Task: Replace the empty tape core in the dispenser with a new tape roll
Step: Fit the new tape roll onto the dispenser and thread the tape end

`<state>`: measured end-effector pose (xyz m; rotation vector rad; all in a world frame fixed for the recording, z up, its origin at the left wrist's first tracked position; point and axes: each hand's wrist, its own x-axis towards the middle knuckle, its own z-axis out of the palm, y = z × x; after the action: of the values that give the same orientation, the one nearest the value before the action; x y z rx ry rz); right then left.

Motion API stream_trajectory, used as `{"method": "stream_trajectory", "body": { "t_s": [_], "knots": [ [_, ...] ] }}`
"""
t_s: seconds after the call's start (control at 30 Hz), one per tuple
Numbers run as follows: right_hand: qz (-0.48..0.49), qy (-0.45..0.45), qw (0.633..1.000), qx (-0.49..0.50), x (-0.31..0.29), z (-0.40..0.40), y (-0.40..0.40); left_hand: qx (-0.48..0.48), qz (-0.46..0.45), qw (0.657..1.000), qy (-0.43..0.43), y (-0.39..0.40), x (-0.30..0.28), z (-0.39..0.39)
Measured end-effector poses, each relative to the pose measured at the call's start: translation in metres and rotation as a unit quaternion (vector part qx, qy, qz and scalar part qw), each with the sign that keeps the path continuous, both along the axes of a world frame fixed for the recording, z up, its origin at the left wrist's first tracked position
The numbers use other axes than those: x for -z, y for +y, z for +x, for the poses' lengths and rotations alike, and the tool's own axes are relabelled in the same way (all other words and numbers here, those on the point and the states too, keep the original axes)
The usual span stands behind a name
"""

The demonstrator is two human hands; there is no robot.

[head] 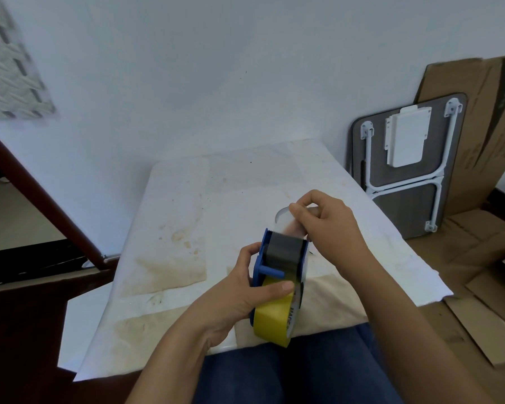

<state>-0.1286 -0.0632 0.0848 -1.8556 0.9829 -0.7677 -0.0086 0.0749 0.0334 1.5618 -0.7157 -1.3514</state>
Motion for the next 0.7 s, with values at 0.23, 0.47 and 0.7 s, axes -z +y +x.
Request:
{"method": "stream_trajectory", "body": {
  "t_s": [0.23, 0.47, 0.7],
  "knots": [
    [0.223, -0.101, 0.968, -0.058, 0.006, -0.003, 0.002, -0.018, -0.039, 0.999, -0.021, -0.001, -0.002, 0.001],
    [0.363, -0.163, 0.91, -0.118, 0.019, -0.003, 0.004, -0.022, -0.065, 0.998, 0.004, 0.003, -0.009, 0.003],
    [0.431, -0.22, 0.87, -0.093, 0.036, 0.002, 0.007, -0.041, -0.065, 0.997, -0.012, 0.005, -0.01, 0.004]
  ]
}}
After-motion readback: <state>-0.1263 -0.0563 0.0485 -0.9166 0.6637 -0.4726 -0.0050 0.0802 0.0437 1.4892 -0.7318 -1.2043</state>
